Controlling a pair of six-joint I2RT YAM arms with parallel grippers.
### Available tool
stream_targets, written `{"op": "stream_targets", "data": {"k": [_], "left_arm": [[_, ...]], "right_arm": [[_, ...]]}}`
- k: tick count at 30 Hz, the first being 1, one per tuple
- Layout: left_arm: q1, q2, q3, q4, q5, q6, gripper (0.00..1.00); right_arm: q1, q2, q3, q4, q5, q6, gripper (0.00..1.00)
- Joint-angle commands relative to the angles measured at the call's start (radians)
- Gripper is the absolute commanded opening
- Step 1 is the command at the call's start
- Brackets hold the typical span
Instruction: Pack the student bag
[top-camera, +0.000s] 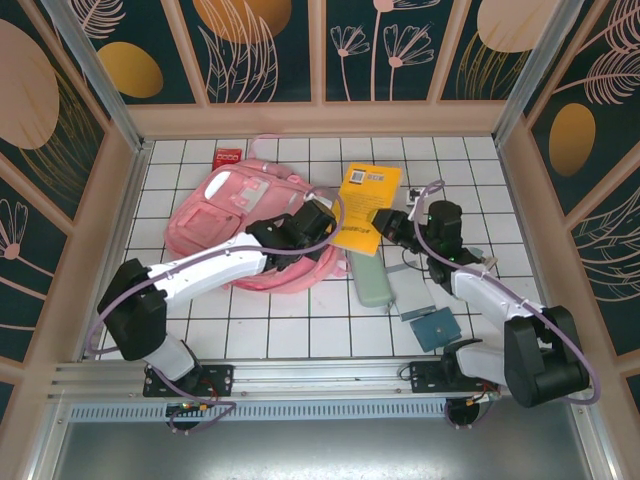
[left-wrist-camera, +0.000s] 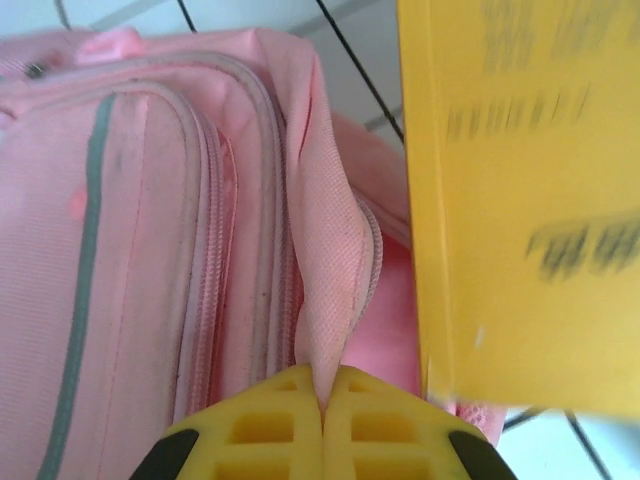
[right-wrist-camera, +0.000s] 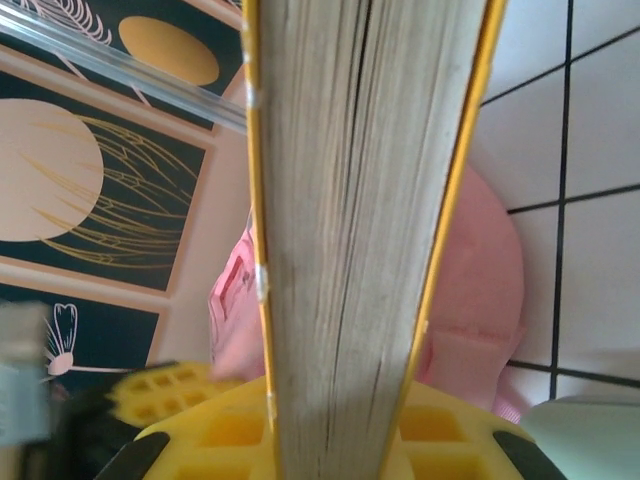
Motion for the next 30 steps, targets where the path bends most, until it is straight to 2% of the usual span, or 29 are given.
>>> {"op": "stream_targets", "data": {"k": [1,8,16,23,30], "left_arm": [[0.015,-0.069,0.11,0.019,-0.118,-0.019,0.0],[0.03,-0.084,0.203,0.003,-0.149,0.005,0.0],[0.038,-0.106,0.22,0.018,-0.123,0.016,0.0],[0.042,-0.126,0.195,0.03,-0.097,0.018,0.0],[0.043,-0.139,0.175,0.049,-0.056,0.018,0.0]], "right_arm": [[0.068,-0.029,-0.009,0.151,0.061,0.049,0.0],[0.222,0.084,0.01,0.269,0.182,0.123,0.0],[0.378,0.418,0.198,0.419,0.239,0.222,0.0],[0.443,0.651,0.365,0.538,0.261,0.318,0.0],[0.48,0.855,0.58,0.466,0.297,0.357,0.0]]}}
